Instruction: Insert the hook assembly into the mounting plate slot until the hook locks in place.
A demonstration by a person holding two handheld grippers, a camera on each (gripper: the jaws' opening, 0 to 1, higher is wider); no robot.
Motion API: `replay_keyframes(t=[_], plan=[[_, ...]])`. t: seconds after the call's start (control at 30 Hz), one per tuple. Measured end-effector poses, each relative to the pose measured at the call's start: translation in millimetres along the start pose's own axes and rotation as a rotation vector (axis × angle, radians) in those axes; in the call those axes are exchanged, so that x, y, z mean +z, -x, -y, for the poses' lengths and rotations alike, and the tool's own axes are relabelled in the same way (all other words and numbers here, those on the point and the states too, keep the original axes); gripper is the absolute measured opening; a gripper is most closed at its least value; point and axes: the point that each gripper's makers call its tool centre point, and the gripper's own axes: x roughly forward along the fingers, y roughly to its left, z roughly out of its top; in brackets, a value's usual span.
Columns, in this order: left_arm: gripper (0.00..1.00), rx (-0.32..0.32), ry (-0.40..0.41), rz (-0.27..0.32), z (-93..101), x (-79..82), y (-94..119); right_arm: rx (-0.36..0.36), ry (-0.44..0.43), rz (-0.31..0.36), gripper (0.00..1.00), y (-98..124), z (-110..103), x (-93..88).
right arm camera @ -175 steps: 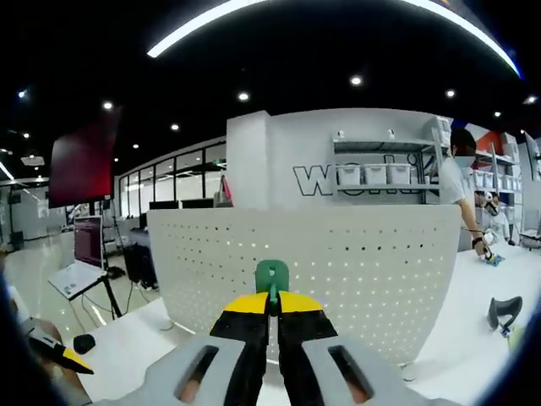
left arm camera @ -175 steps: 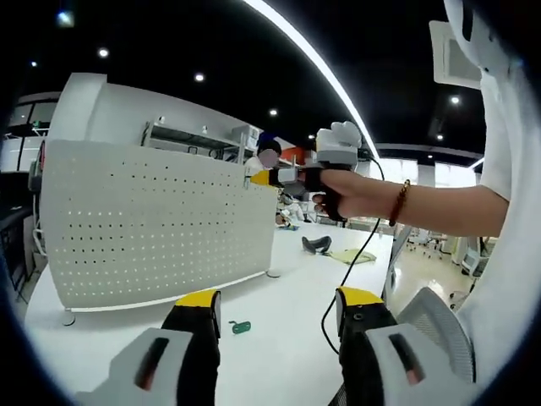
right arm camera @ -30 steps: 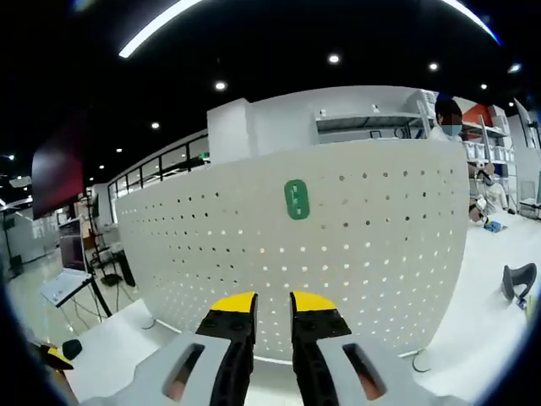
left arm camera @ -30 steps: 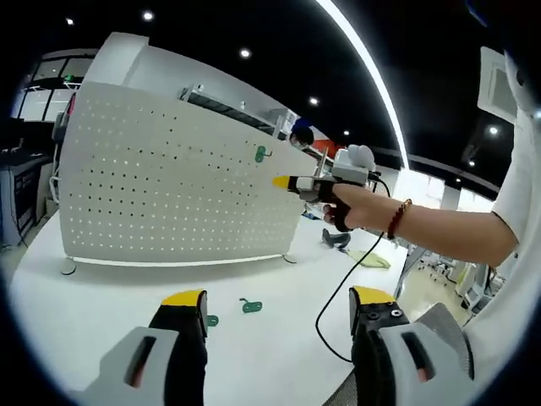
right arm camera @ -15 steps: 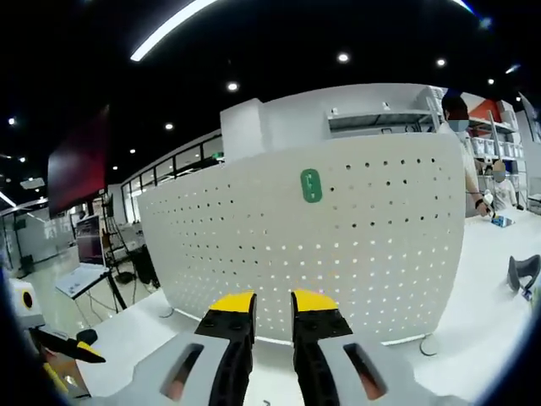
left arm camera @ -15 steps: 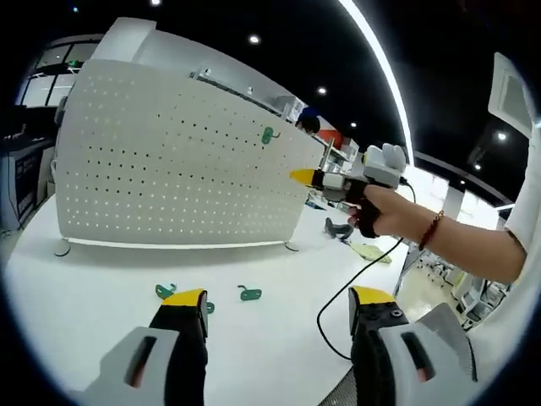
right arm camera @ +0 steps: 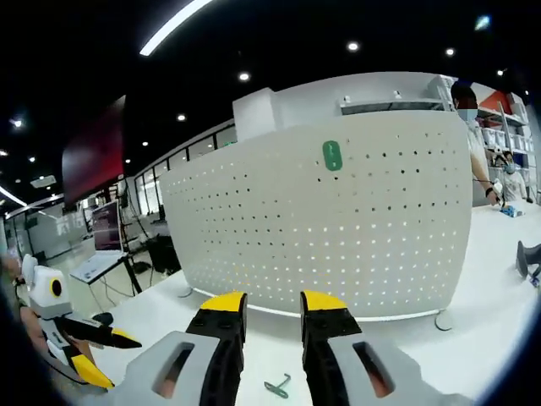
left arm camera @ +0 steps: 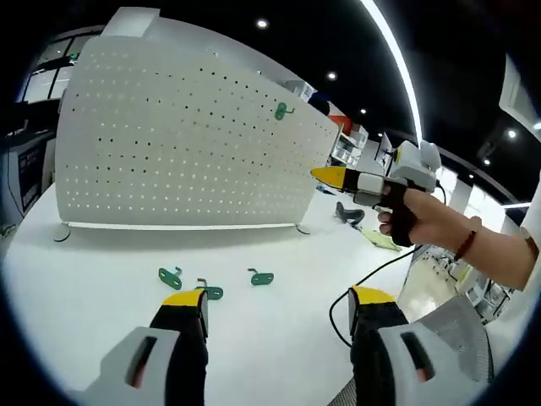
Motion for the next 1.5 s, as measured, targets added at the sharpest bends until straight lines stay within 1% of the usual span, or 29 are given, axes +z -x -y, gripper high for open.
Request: replay_keyframes(t=[0.2,0.37,0.43,0.5,0.57,0.73,0.87,0.97,1.07,1.13,1.33,1.4,1.47,1.5], plan=[[0.69,0.014,0.014,-0.021,-4.0,-5.3,-6.6,0.007,-0.018,-0.013,0.26,8.9,-2.3,-8.7],[0.68,0.029,0.028,-0.041,-9.2,-9.6,-13.0,-0.010,-0.040,-0.012,0.26,17.0,4.3,-12.5],[0.68,0.034,0.019,-0.060,-10.7,-12.7,-15.9,-0.009,-0.045,-0.011,0.26,20.0,2.4,-14.1],[0.68,0.036,0.018,-0.065,-11.7,-13.8,-18.9,-0.007,-0.049,-0.012,0.26,21.9,2.5,-16.2],[0.67,0.044,0.031,-0.086,-14.5,-17.2,-21.6,-0.010,-0.049,-0.015,0.26,23.9,2.1,-18.1],[0.66,0.059,0.046,-0.102,-18.7,-20.7,-26.3,-0.013,-0.067,-0.019,0.26,29.5,0.7,-23.4],[0.62,0.068,0.066,-0.130,-22.0,-27.2,-30.7,-0.015,-0.083,-0.021,0.26,33.5,-0.1,-25.7],[0.63,0.081,0.069,-0.142,-25.6,-31.3,-34.0,-0.017,-0.095,-0.014,0.26,38.5,-2.5,-26.0],[0.62,0.090,0.081,-0.159,-28.4,-34.9,-38.1,-0.020,-0.105,-0.018,0.26,41.3,-3.1,-29.2],[0.61,0.098,0.089,-0.160,-30.3,-35.4,-41.1,-0.025,-0.113,-0.027,0.26,43.2,-2.5,-32.5],[0.60,0.127,0.123,-0.173,-37.1,-38.8,-49.6,-0.032,-0.140,-0.026,0.26,48.5,-1.4,-37.2],[0.58,0.134,0.128,-0.181,-38.5,-40.6,-52.1,-0.034,-0.146,-0.025,0.26,49.9,-1.3,-37.9],[0.56,0.141,0.130,-0.209,-40.2,-45.9,-53.7,-0.039,-0.173,-0.016,0.25,51.9,-0.8,-38.5],[0.56,0.139,0.134,-0.209,-40.4,-46.1,-54.6,-0.042,-0.177,-0.012,0.25,52.8,-0.2,-38.7]])
